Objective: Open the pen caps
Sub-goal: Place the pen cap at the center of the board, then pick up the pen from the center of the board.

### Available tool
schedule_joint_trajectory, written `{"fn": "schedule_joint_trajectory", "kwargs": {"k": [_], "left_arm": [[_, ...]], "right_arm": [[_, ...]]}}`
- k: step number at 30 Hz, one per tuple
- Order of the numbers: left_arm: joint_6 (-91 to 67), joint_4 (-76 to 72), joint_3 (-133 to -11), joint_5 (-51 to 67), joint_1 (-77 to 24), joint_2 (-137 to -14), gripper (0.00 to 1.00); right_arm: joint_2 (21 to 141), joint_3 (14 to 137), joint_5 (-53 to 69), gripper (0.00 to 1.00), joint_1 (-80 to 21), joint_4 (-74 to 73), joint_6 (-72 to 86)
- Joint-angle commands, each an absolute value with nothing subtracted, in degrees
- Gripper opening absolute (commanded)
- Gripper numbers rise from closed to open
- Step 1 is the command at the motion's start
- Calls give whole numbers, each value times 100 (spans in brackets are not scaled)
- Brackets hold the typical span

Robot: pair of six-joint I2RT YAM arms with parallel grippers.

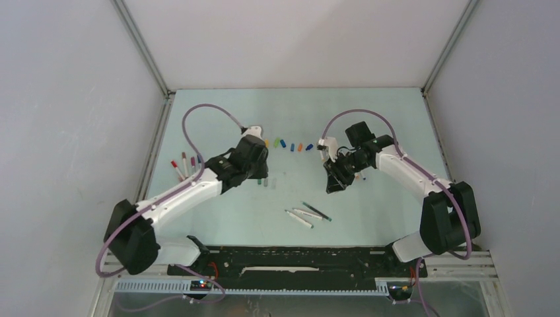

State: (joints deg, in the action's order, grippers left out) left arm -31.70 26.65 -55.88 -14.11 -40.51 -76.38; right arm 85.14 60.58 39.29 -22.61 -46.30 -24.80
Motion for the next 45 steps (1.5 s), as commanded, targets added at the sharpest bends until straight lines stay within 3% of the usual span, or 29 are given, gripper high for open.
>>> {"fn": "schedule_joint_trajectory", "kwargs": {"k": [1, 9, 12, 18, 22, 25, 36, 45], "left_arm": [[-2863, 2347, -4978, -2077, -3661, -6849, 36], [-2462, 1973, -4264, -2221, -2591, -5942, 49], [-2502, 2001, -4213, -2215, -2064, -5969, 54], [-2747, 2004, -4323, -1543, -777, -6610, 56], [-2739, 1789, -4425, -1116, -292, -7102, 55], [-2631, 1764, -4611, -1177, -168, -7483, 49], [-2558, 2007, -5182, -1659, 215, -8720, 43], [-2488, 2066, -5377, -1393, 311, -9179, 37]], "right_arm": [[8233, 6231, 4103, 34, -2232, -4693, -2600], [8124, 6231, 4131, 35, -2232, -4702, -2634], [8111, 6231, 4131, 35, -2232, -4711, -2642], [8077, 6230, 4149, 35, -2217, -4723, -2654], [8052, 6231, 4164, 35, -2217, -4720, -2663], [8050, 6231, 4190, 35, -2223, -4729, -2660], [8042, 6229, 4228, 35, -2296, -4728, -2672], [8060, 6231, 4226, 35, -2346, -4737, -2681]]}}
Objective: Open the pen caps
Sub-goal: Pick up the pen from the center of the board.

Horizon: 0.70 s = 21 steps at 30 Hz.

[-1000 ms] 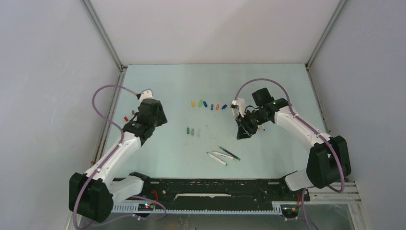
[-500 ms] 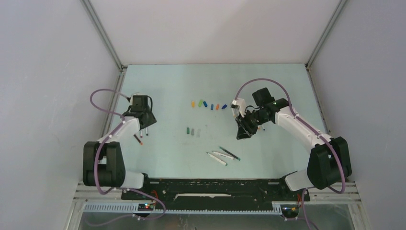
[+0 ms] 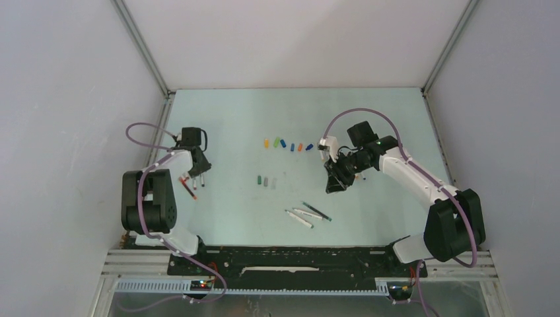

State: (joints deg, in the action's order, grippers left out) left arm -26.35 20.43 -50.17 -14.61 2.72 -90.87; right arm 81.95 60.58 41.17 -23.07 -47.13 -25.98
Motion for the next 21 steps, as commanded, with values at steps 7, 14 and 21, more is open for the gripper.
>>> {"fn": "schedule_joint_trajectory", "kwargs": {"k": [7, 14, 21], "left_arm": [[-2530, 2235, -5485, -1264, 359, -9393, 36], [-2540, 2274, -5581, -936, 384, -9634, 29], [-2519, 2161, -5484, -530, 374, -9631, 17]], "right_arm": [[8042, 6230, 4228, 35, -2339, -4736, -2682], [8025, 6225, 4245, 35, -2345, -4746, -2689], [8010, 6231, 4256, 35, -2331, -4746, -2695]]}}
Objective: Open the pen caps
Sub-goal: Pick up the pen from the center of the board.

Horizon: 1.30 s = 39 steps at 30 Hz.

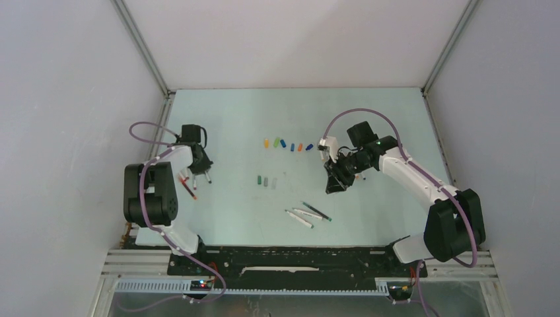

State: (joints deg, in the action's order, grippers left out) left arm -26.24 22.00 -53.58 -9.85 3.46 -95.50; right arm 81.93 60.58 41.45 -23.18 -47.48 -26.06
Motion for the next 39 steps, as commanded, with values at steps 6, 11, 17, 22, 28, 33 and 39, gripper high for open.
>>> {"fn": "schedule_joint_trajectory", "kwargs": {"k": [6, 11, 17, 22, 28, 33, 39], "left_arm": [[-2469, 2290, -5468, -267, 151, -9580, 15], [-2539, 2239, -5267, 177, 53, -9375, 17], [-2551, 2271, -5243, 204, 39, -9347, 23], [-2493, 2365, -5326, 62, 41, -9411, 24], [-2448, 2414, -5356, 18, 44, -9433, 19], [-2408, 2311, -5286, 133, -86, -9340, 5], [-2478, 1995, -4905, 108, -254, -8672, 1]], "right_arm": [[7990, 6231, 4254, 35, -2309, -4750, -2694], [8000, 6231, 4258, 35, -2306, -4742, -2698], [8001, 6231, 4262, 35, -2283, -4746, -2698], [7982, 6229, 4280, 35, -2259, -4752, -2698], [7949, 6231, 4306, 35, -2234, -4748, -2693], [7904, 6231, 4360, 35, -2216, -4770, -2707], [7841, 6230, 4498, 35, -2210, -4790, -2733]]}}
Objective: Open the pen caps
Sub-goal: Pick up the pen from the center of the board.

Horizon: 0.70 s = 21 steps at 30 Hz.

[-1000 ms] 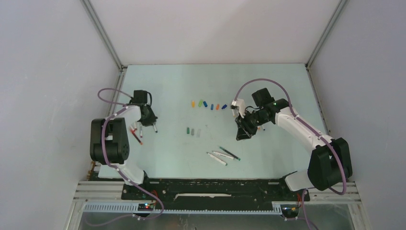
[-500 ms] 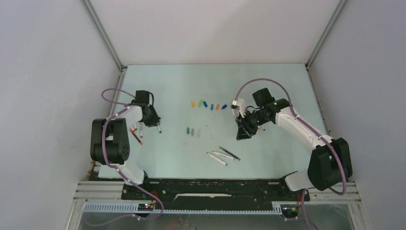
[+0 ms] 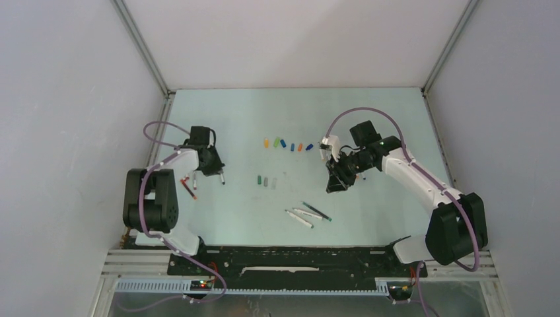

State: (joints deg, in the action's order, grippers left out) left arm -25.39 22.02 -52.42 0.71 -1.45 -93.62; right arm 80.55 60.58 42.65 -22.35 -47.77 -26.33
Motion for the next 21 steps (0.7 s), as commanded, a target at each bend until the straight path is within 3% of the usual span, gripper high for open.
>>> {"fn": "schedule_joint_trajectory", "kwargs": {"k": [1, 21], "left_arm": [[-2502, 1917, -4800, 169, -262, -8523, 1], [-3790, -278, -2905, 2115, -511, -6242, 1]], "right_arm": [[7833, 6227, 4526, 35, -2212, -4799, -2740], [7935, 6231, 5583, 35, -2265, -4787, -2659]]}}
